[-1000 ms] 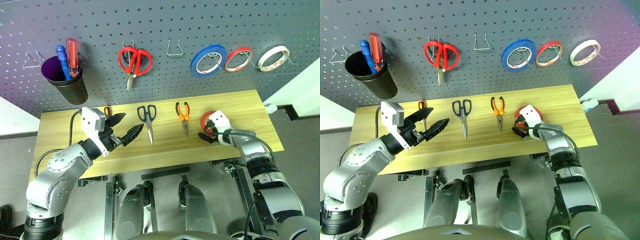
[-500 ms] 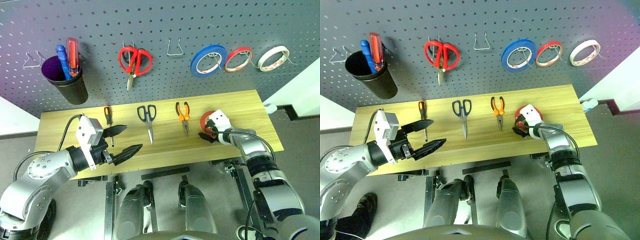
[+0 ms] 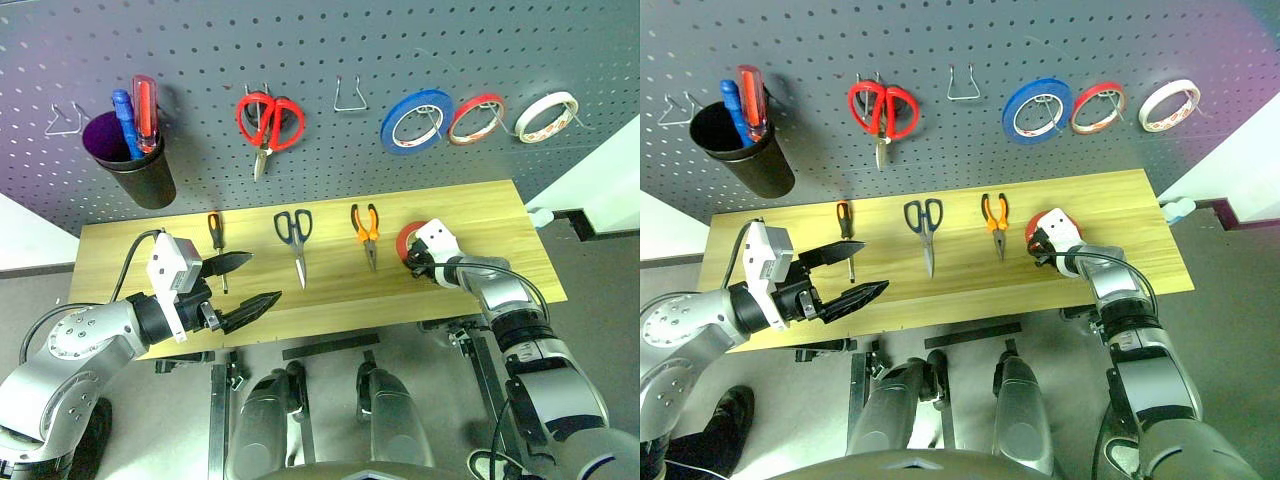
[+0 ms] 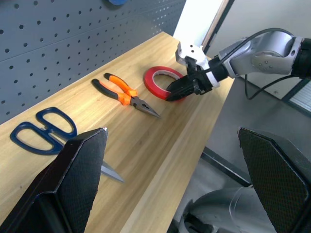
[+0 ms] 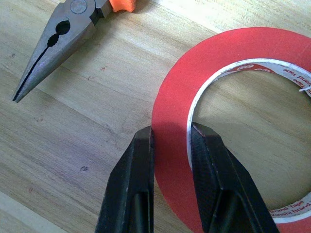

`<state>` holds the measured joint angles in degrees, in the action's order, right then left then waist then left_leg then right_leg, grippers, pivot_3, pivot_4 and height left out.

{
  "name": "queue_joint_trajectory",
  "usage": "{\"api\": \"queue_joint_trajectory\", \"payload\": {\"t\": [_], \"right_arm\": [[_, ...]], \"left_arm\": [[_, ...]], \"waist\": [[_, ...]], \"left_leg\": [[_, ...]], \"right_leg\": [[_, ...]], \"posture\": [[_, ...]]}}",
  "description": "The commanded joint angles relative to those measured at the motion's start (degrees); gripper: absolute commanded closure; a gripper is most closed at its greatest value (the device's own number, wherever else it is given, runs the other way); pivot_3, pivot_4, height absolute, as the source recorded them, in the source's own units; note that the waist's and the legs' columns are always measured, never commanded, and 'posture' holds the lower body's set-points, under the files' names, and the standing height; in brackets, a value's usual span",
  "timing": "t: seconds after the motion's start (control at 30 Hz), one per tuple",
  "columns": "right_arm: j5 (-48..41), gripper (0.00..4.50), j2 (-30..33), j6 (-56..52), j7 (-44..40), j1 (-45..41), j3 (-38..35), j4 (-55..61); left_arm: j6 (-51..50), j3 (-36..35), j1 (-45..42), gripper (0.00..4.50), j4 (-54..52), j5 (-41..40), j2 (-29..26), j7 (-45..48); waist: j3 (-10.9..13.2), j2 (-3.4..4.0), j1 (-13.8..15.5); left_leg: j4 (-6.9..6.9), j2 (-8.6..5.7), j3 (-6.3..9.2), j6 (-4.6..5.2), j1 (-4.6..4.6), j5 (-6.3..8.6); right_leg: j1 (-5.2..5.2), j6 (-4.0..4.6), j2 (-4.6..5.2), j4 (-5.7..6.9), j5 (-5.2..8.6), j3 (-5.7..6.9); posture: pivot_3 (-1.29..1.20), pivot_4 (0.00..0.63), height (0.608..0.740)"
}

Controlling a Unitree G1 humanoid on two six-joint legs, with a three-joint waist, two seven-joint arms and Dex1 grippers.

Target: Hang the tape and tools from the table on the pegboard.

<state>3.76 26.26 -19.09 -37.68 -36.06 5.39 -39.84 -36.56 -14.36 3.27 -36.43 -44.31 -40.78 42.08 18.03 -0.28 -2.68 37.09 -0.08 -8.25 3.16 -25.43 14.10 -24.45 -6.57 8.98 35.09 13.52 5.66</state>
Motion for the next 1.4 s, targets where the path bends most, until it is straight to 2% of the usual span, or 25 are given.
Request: {"api": "queue_joint_trajectory", "payload": {"t": [0.03, 0.17, 0.43, 0.63, 0.9, 0.97, 1.07, 1.17, 1.4], "right_arm": [[-0.81, 3.80, -0.01, -1.06, -1.35, 2.45, -0.13, -0.92], [-7.82, 3.80, -0.21, -3.29, -4.49, 4.87, -6.08, 3.61], [-17.39, 3.80, 0.26, -5.03, -8.90, 10.72, -13.42, 12.10], [-25.00, 3.80, -0.75, -4.06, -9.39, 12.74, -20.34, 13.70], [-33.03, 3.80, -2.03, -5.00, -8.95, 12.61, -25.74, 17.52], [-36.81, 3.80, -2.18, -8.50, -10.24, 12.59, -27.05, 18.48], [-37.33, 3.80, -2.05, -8.68, -10.10, 13.22, -26.35, 19.97], [-37.26, 3.80, -4.06, -1.11, -8.99, 13.01, -28.22, 19.58], [-39.02, 3.80, -3.47, 2.54, -9.19, 12.98, -31.03, 18.45]], "left_arm": [[1.25, -0.86, -0.03, 0.00, -0.81, -0.39, 0.09, 0.08], [1.93, -0.58, -0.94, 0.00, 0.51, 0.01, 0.67, 0.27], [4.29, 1.54, -5.07, 0.00, 5.31, 1.63, 1.75, 1.78], [5.67, 2.59, -8.56, 0.00, 8.35, 2.30, 2.83, 2.91], [6.48, 3.94, -12.30, 0.00, 11.23, 3.45, 3.72, 3.57], [6.66, 4.34, -13.23, 0.00, 11.93, 3.81, 4.05, 3.72], [7.34, 4.74, -14.43, 0.00, 13.33, 4.50, 4.55, 4.12], [7.47, 5.16, -16.06, 0.00, 14.62, 4.88, 5.24, 4.35], [9.18, 6.33, -18.92, 0.00, 18.03, 6.74, 6.21, 5.97]], "waist": [[0.00, 0.00, -0.02], [0.00, 0.00, 0.20], [-0.01, 0.01, -0.10], [-0.03, 0.01, -0.96], [-0.11, 0.08, -2.22], [-0.13, 0.06, -2.40], [-0.19, 0.06, -2.87], [-0.27, 0.06, -3.09], [-0.84, 0.00, -3.35]], "left_leg": [[0.00, 0.00, 0.00, 0.00, 0.00, 0.00], [-0.04, 0.00, 0.02, 0.00, -0.02, 0.00], [-0.09, -0.02, 0.02, 0.00, -0.15, 0.00], [-0.07, -0.05, 0.01, 0.00, -0.35, 0.00], [0.05, -0.05, -0.02, 0.06, -0.43, -0.04], [0.09, -0.05, -0.03, 0.18, -0.44, -0.11], [0.14, -0.06, -0.04, 0.22, -0.46, -0.13], [0.16, -0.05, -0.05, 0.24, -0.46, -0.14], [0.27, -0.05, -0.11, 0.28, -0.46, -0.16]], "right_leg": [[0.00, 0.00, 0.00, 0.00, 0.00, 0.00], [0.00, -0.02, 0.00, -0.03, -0.01, 0.04], [0.06, -0.04, 0.00, -0.06, -0.03, 0.09], [0.01, -0.06, 0.00, -0.05, -0.04, 0.18], [0.01, -0.08, -0.18, 0.07, -0.05, 0.37], [0.02, -0.08, -0.20, 0.10, -0.05, 0.39], [0.04, -0.10, -0.19, 0.11, -0.06, 0.40], [0.04, -0.10, -0.24, 0.13, -0.06, 0.41], [0.06, -0.13, -0.26, 0.19, -0.06, 0.41]], "posture": [[-0.08, 0.338, 0.740], [-0.10, 0.322, 0.740], [-0.15, 0.284, 0.740], [-0.18, 0.255, 0.740], [-0.20, 0.227, 0.740], [-0.21, 0.222, 0.740], [-0.22, 0.214, 0.740], [-0.23, 0.203, 0.740], [-0.26, 0.180, 0.740]]}}
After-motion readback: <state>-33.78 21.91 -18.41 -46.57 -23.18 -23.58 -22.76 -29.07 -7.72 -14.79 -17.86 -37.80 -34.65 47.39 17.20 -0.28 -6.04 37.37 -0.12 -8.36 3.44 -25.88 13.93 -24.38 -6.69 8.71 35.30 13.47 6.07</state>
